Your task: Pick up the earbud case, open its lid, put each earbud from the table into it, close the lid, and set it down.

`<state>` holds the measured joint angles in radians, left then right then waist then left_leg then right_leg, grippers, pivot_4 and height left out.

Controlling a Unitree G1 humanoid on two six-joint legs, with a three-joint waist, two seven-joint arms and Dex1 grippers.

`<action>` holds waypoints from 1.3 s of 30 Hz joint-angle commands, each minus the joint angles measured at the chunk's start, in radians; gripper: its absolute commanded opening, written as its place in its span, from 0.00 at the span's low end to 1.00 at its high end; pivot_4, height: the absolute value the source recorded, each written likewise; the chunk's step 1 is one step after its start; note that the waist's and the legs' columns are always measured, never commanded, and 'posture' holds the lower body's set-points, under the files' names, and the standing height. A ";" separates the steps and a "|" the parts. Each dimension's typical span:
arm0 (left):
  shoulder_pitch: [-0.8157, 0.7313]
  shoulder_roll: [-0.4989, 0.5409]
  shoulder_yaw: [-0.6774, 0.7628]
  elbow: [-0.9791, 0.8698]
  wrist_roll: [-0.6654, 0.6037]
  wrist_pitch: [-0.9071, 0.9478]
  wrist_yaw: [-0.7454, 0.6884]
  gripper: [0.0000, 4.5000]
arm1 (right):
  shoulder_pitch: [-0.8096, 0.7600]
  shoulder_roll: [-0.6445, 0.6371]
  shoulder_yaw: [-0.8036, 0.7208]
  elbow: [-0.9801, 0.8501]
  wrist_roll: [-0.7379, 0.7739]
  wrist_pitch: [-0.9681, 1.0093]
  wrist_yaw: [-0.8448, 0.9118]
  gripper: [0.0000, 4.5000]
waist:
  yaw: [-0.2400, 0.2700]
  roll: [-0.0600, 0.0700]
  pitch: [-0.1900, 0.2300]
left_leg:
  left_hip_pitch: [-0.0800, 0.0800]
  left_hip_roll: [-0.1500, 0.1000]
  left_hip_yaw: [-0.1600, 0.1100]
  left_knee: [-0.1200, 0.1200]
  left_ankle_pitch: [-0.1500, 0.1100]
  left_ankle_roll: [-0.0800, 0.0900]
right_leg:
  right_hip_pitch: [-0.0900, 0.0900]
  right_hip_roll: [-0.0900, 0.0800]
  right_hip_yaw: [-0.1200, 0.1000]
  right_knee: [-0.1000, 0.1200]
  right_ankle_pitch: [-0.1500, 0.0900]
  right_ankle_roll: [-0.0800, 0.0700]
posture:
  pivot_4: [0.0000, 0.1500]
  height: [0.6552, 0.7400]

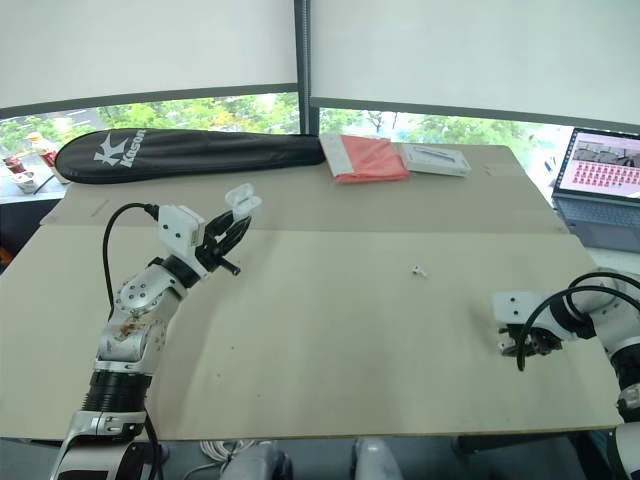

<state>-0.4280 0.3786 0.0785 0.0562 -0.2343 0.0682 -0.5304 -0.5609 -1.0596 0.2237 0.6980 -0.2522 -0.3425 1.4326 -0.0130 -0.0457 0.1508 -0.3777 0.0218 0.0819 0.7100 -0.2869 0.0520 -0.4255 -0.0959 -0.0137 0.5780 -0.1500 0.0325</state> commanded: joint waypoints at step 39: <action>0.008 0.001 0.006 -0.043 0.004 -0.017 0.020 0.12 | -0.102 -0.014 0.160 0.181 -0.143 -0.381 -0.051 0.39 | 0.012 0.000 0.000 | 0.000 -0.006 0.001 0.000 -0.001 0.003 | 0.001 -0.009 -0.001 -0.001 0.000 0.000 | 1.00 1.00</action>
<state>-0.3970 0.3793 0.0800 0.0497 -0.2335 0.0682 -0.5153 -0.6865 -1.0724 0.3722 0.8598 -0.3797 -0.7161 1.4024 -0.0015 -0.0457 0.1509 -0.3773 0.0162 0.0826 0.7103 -0.2882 0.0546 -0.4239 -0.1050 -0.0144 0.5772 -0.1504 0.0322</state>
